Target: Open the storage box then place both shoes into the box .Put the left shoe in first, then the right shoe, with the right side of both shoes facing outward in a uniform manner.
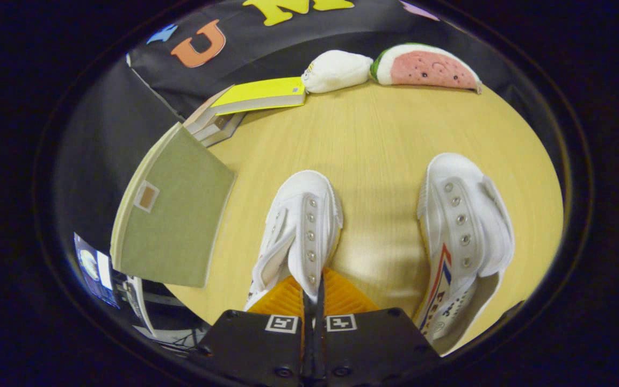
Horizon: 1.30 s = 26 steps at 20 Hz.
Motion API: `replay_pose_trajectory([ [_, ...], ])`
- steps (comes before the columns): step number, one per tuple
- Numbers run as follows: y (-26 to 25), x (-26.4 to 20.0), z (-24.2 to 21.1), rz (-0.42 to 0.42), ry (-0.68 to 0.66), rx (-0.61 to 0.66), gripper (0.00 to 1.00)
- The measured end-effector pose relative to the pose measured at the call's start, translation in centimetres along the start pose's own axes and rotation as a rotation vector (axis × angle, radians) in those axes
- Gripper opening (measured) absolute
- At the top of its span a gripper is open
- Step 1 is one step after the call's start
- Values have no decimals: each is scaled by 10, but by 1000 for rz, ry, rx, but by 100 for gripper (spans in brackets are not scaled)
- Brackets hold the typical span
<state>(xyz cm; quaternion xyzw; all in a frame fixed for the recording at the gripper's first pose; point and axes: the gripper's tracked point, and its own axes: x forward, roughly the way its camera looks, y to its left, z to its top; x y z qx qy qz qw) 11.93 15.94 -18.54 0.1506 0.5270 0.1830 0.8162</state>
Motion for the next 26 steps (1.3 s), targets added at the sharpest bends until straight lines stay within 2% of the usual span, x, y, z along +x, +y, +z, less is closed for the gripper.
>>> replay_pose_trajectory([
  [4, 28, -20, 1, 83, -51, 74, 5],
  [8, 64, -53, 18, 89, -113, 99, 5],
  [12, 130, -91, 46, 76, -207, 116, 5],
  [15, 203, -102, 64, 123, -265, 113, 5],
  [21, 316, -59, 79, 191, -275, 125, 5],
  [26, 339, 1, 61, 135, -192, 142, 5],
])
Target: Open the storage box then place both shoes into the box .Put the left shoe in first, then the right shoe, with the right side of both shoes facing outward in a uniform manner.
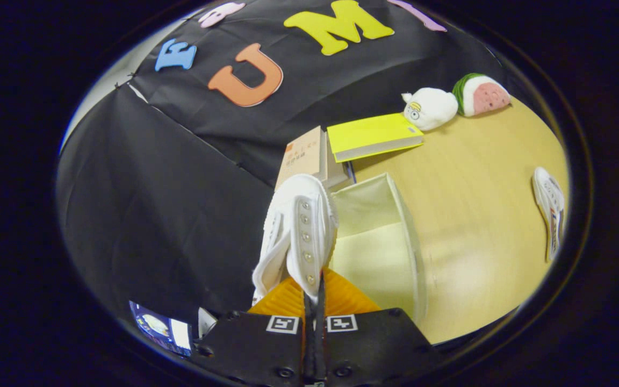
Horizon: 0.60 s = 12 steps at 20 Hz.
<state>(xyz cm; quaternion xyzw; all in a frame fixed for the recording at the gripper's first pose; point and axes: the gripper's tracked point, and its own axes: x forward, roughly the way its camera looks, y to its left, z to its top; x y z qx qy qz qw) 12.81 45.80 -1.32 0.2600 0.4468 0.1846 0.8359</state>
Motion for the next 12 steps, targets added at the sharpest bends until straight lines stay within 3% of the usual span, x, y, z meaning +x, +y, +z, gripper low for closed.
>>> replay_pose_trajectory([
  [5, -12, 48, -17, -91, 51, 20, 5],
  [12, -28, 79, -33, -185, 119, 1, 6],
])
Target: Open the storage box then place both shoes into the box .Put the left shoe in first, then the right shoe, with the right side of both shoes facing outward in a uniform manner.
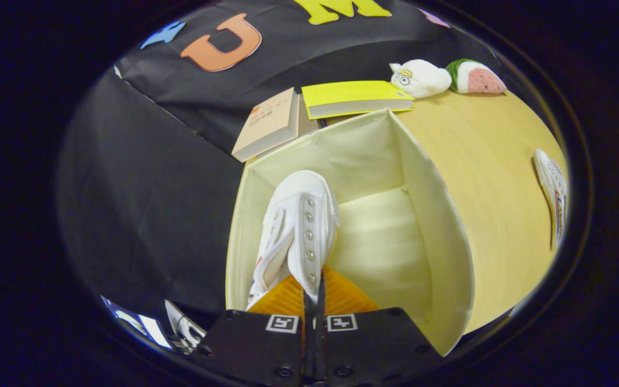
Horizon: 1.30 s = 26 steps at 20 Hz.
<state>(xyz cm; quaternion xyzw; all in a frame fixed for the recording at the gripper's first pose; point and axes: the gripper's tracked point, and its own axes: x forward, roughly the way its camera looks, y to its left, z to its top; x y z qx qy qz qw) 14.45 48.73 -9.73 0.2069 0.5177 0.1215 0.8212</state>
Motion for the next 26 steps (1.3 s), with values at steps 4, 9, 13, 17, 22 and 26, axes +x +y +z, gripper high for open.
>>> replay_pose_trajectory([
  [4, 15, 6, -6, 75, 26, -21, 26],
  [9, 18, -20, 3, 96, -34, -97, 68],
  [13, 4, -63, 20, 74, -168, -296, 86],
  [17, -34, -127, 40, 11, -337, -456, 87],
  [22, -141, -195, 57, -120, -398, -482, 99],
  [26, -265, -236, 85, -303, -451, -465, 99],
])
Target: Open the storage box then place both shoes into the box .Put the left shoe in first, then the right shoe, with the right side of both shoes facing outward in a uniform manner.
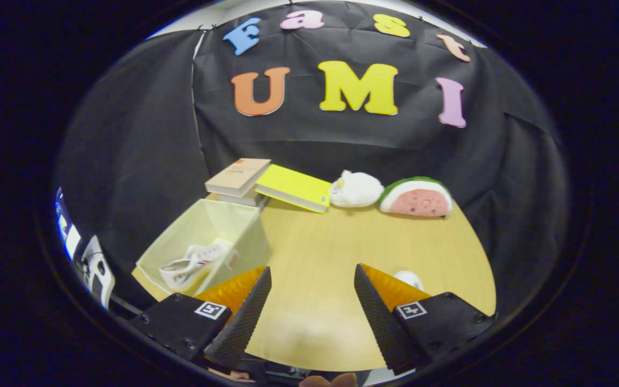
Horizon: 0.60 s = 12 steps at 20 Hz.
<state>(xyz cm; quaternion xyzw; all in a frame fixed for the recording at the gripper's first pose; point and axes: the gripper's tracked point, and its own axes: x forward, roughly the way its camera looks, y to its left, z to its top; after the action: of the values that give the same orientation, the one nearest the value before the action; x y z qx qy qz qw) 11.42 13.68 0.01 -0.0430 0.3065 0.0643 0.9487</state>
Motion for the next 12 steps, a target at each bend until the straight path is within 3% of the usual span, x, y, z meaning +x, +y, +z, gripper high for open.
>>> replay_pose_trajectory([
  [5, -102, 16, -73, -113, 152, 4, 99],
  [12, -140, 73, -150, -68, 361, 23, 100],
])
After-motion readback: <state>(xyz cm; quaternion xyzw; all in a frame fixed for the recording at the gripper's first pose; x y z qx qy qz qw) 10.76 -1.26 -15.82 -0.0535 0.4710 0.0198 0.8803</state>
